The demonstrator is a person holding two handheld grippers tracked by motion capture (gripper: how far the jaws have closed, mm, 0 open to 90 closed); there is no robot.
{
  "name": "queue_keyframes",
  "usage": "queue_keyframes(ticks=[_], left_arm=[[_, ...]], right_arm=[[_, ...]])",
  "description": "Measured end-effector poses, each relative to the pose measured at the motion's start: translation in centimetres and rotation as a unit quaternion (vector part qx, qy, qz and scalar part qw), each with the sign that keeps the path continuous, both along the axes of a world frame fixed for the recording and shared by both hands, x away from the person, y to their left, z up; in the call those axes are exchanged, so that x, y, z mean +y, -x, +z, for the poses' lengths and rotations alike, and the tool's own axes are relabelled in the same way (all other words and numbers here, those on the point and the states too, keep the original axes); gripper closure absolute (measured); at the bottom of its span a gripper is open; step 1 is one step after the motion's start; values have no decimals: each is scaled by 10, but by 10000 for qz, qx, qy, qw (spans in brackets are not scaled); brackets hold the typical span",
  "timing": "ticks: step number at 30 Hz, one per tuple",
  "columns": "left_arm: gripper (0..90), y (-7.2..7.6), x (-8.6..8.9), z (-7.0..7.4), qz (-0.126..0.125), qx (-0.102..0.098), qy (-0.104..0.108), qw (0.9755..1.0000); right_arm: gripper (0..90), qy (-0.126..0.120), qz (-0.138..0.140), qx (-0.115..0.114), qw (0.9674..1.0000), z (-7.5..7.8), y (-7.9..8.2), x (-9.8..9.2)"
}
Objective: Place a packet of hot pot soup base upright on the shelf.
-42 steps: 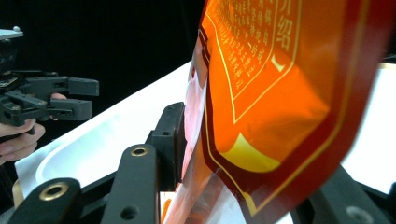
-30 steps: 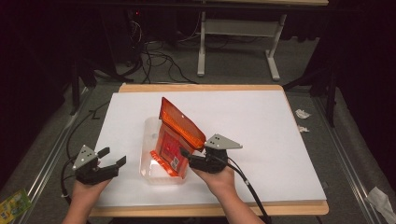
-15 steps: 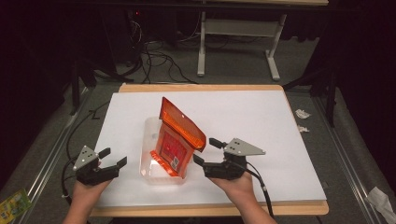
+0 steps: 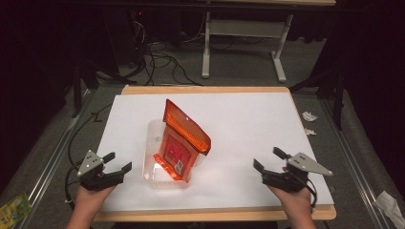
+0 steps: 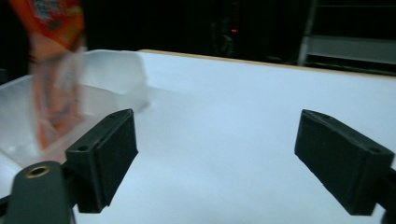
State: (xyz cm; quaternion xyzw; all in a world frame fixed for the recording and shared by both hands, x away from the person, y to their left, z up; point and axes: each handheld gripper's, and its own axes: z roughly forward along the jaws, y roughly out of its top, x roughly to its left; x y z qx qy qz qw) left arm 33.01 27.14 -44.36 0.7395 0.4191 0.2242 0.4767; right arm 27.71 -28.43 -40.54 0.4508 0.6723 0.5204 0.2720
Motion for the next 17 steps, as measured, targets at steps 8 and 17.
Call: queue_keyframes(ticks=[8,17], left_arm=[[201,-2,2,1,288,53,89,9995],[156,2,-4,2,202,113,-8,9997]], right_arm=[[118,-109,-522,132,9985,-30,21,-48],[124,-30,-286,24,9996,-33,16,-38]])
